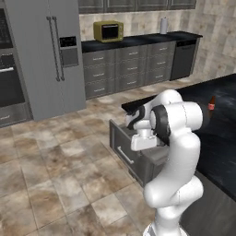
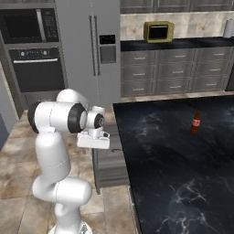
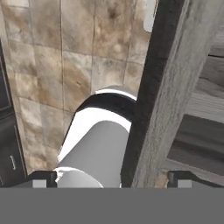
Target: Pick the ladle from the drawer and place it on the counter.
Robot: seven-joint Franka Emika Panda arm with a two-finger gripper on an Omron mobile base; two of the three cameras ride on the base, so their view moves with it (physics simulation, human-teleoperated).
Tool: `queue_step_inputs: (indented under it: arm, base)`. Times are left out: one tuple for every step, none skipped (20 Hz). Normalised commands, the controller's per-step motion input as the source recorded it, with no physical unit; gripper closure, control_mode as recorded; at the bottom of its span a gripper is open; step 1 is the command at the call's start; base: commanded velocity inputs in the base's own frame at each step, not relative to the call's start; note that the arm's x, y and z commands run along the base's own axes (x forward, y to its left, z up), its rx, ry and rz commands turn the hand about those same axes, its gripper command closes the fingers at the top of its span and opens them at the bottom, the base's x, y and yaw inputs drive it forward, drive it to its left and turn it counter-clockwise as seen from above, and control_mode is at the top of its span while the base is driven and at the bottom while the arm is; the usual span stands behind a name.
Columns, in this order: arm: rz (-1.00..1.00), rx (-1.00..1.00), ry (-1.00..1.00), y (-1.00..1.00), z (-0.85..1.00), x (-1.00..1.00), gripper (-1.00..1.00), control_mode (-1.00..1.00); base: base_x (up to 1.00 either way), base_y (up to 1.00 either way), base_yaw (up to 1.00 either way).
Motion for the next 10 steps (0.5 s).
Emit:
queue_step_inputs:
  arm:
    - [0.0, 0.08, 0.0, 0.04, -0.79, 0.41, -1.0, -1.0]
    - [0.0, 0.1, 0.0, 0.07, -0.81, 0.31, -1.0, -1.0]
    - [0.0, 0.12, 0.0, 0.11, -0.83, 0.24, -1.0, -1.0]
    - [0.0, 0.13, 0.0, 0.12, -0.84, 0.14, -1.0, -1.0]
    - [0.0, 0.14, 0.0, 0.09, -0.82, 0.05, -1.0, -1.0]
    - [0.0, 0.15, 0.0, 0.08, -0.82, 0.0, -1.0, -1.0]
    - [0.0, 0.17, 0.0, 0.05, -0.79, 0.0, -1.0, -1.0]
    - [0.0, 0.21, 0.0, 0.0, -0.61, 0.0, -1.0, -1.0]
    - [0.0, 0.22, 0.0, 0.0, -0.44, 0.0, -1.0, -1.0]
    - [0.0, 0.13, 0.02, 0.0, -0.64, -0.16, -1.0, -1.0]
  base:
    - [0.0, 0.0, 0.0]
    - [0.0, 0.0, 0.0]
    - [0.0, 0.0, 0.0]
    - [0.0, 0.0, 0.0]
    - [0.0, 0.0, 0.0]
    - [0.0, 0.0, 0.0]
    - [0.0, 0.0, 0.0]
    - [0.0, 0.0, 0.0]
    - [0.0, 0.0, 0.0]
    - [0.0, 0.0, 0.0]
